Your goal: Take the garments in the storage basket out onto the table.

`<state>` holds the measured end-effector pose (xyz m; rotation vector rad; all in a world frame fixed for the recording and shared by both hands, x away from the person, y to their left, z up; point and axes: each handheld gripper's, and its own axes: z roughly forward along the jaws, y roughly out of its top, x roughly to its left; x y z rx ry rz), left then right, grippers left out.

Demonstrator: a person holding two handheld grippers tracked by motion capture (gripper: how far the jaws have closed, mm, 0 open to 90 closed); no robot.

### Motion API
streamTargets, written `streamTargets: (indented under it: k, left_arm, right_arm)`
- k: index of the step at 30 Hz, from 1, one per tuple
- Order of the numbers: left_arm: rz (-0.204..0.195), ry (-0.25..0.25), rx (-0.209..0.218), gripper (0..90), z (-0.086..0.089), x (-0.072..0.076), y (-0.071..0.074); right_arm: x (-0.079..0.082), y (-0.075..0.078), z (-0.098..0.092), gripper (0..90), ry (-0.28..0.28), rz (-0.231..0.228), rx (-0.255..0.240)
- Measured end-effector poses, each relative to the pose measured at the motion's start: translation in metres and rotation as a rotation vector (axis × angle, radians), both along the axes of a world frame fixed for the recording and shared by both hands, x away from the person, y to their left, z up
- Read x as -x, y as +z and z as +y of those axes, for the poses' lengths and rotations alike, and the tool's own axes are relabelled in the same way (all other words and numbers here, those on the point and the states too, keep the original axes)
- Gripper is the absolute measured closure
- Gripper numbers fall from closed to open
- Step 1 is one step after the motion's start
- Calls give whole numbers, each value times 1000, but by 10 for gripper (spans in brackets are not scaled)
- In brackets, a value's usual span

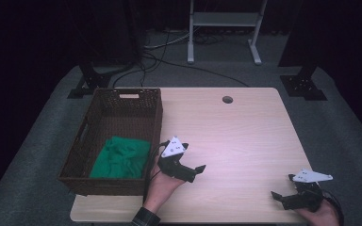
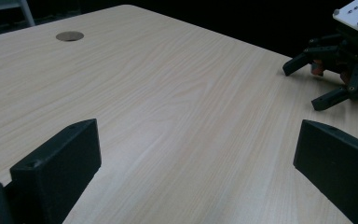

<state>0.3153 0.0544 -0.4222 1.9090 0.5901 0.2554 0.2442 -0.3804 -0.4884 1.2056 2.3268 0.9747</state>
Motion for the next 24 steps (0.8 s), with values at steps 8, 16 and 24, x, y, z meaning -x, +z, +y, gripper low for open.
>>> streamTargets:
  k: [8, 16, 24]
  left_arm:
    - [0, 8, 7, 0, 0, -1, 4]
    - [3, 2, 8, 0, 1, -3, 8]
    - [-1, -3, 14, 0, 0, -4, 14]
  right_arm:
    - [0, 0, 0, 0, 0, 0, 0]
    - [0, 0, 0, 0, 0, 0, 0]
    - [0, 0, 0, 0, 0, 0, 0]
